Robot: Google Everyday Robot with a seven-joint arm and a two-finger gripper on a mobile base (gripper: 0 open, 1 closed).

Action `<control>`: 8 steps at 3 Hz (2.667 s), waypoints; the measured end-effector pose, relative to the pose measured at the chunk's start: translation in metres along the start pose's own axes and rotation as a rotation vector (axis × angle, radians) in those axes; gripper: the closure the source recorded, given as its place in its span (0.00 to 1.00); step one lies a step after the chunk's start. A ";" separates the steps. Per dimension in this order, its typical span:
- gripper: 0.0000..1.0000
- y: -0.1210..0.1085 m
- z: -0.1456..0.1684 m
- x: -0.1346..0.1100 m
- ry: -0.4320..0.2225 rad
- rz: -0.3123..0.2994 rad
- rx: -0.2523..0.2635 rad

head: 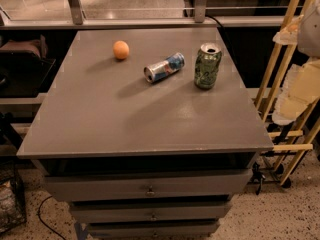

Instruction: Pick green can

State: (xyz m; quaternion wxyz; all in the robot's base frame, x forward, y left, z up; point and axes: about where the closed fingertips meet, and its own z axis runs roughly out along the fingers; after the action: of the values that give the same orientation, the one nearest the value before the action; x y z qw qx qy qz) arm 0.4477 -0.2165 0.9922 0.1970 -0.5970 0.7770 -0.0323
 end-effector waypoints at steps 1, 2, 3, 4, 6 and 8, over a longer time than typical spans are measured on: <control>0.00 -0.035 0.013 -0.002 -0.085 0.014 0.008; 0.00 -0.036 0.015 -0.002 -0.085 0.017 0.011; 0.00 -0.057 0.044 -0.002 -0.098 0.078 0.058; 0.00 -0.095 0.083 0.000 -0.113 0.129 0.119; 0.00 -0.144 0.125 0.002 -0.210 0.223 0.201; 0.00 -0.156 0.136 -0.022 -0.331 0.235 0.189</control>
Offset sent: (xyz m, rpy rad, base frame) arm 0.0572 -0.0106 -0.0095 0.1077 -0.0323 0.0070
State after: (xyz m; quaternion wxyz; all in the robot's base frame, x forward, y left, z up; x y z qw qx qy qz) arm 0.6415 -0.2152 0.9172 0.3791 -0.4785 0.7918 0.0166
